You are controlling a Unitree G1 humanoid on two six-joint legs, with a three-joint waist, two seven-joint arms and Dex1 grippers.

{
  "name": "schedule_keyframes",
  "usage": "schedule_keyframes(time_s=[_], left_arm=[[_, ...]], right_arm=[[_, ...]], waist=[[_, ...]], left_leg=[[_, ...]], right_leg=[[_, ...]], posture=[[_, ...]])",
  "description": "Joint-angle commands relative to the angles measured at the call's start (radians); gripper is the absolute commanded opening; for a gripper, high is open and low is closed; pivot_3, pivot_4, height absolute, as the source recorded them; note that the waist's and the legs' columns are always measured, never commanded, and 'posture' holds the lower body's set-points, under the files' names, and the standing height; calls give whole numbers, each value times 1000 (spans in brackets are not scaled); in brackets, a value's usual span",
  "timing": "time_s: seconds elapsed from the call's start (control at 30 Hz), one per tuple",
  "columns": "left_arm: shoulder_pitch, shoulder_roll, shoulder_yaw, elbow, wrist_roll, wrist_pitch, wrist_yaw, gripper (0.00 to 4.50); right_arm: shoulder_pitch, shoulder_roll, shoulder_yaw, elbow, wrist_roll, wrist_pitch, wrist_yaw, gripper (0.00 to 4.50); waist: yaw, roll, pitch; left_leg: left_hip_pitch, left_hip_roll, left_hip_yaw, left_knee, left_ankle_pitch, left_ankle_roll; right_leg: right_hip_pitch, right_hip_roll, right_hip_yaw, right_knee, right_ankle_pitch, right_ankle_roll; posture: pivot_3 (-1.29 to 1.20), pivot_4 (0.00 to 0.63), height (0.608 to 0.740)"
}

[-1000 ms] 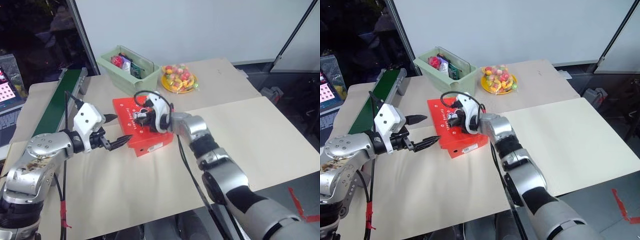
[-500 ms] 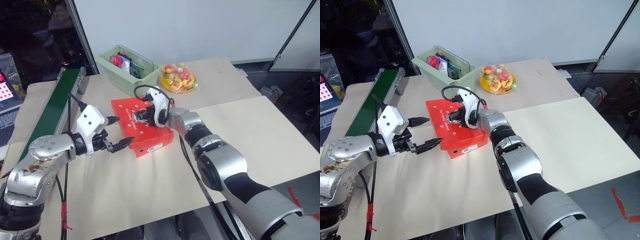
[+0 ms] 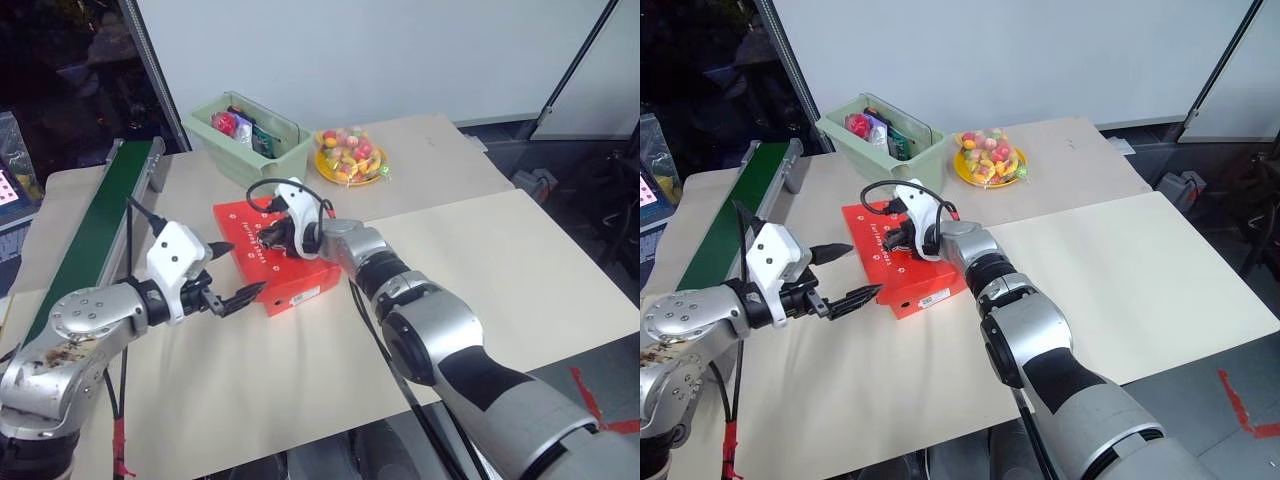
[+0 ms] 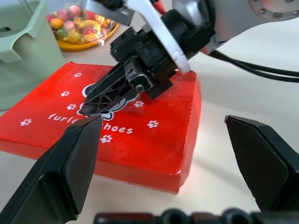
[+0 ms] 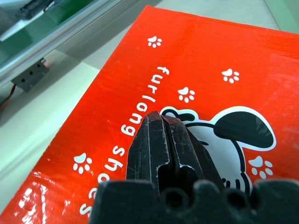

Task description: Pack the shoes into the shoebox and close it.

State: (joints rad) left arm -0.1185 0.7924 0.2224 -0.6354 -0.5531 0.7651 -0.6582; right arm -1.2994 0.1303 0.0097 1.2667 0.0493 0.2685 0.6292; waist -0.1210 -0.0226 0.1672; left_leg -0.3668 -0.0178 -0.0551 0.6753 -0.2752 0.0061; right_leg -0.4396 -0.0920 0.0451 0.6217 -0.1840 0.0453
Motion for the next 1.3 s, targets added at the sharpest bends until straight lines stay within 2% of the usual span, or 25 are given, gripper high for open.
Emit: schedule_keyframes(time_s=[0.03,0.2,0.33,0.47,0.67,0.87,1.03,1.2,1.3], left_arm=[[4,3,36,-42,-14,0,17,4500],[-9,4,33,-40,-22,4,25,4500],[-16,3,25,-37,-23,2,31,4500],[-9,0,23,-46,-26,-1,35,4500],[-44,-13,-5,-21,-15,-21,47,4500],[-57,-54,-14,6,-18,-39,51,4500],[-75,-100,-33,41,13,-66,76,4500],[-75,-159,-27,79,26,-85,118,4500],[-64,-176,-21,86,36,-97,129,4500]], right_arm=[[65,31,39,43,-52,27,28,10],[119,24,66,48,-90,31,35,10],[141,19,85,53,-112,25,35,10],[157,11,93,57,-128,18,30,10],[86,-22,-22,7,-20,39,55,10],[25,-95,-170,-135,142,165,91,10],[138,-173,-208,-536,247,422,47,10],[350,-249,-266,-1056,333,686,-103,10],[469,-322,-313,-1272,354,753,-169,10]], waist=[[1,0,0],[1,0,-1],[1,1,-3],[2,1,-6],[6,1,-7],[13,1,-6],[29,1,-4],[54,1,-4],[64,1,-4]], left_leg=[[0,0,0,0,0,0],[6,0,0,0,-1,-2],[19,0,0,-2,-4,-4],[22,0,0,-2,-4,-4],[22,0,0,-2,-4,-4],[14,0,0,-2,-4,-4],[5,0,-1,-1,-4,-4],[-4,0,-1,1,-4,-4],[-7,0,0,1,-4,-4]], right_leg=[[0,0,0,0,0,0],[5,0,0,1,0,0],[19,0,0,-6,-4,1],[21,0,0,-7,-4,1],[21,0,0,-7,-4,1],[15,0,-1,-7,-4,1],[7,0,-2,-6,-3,1],[-2,-1,-2,-3,-3,1],[-2,-2,-4,-4,-3,1]], posture=[[0,150,740],[0,150,740],[0,150,740],[0,150,740],[0,150,740],[0,150,740],[0,150,740],[0,150,740],[0,150,740]])
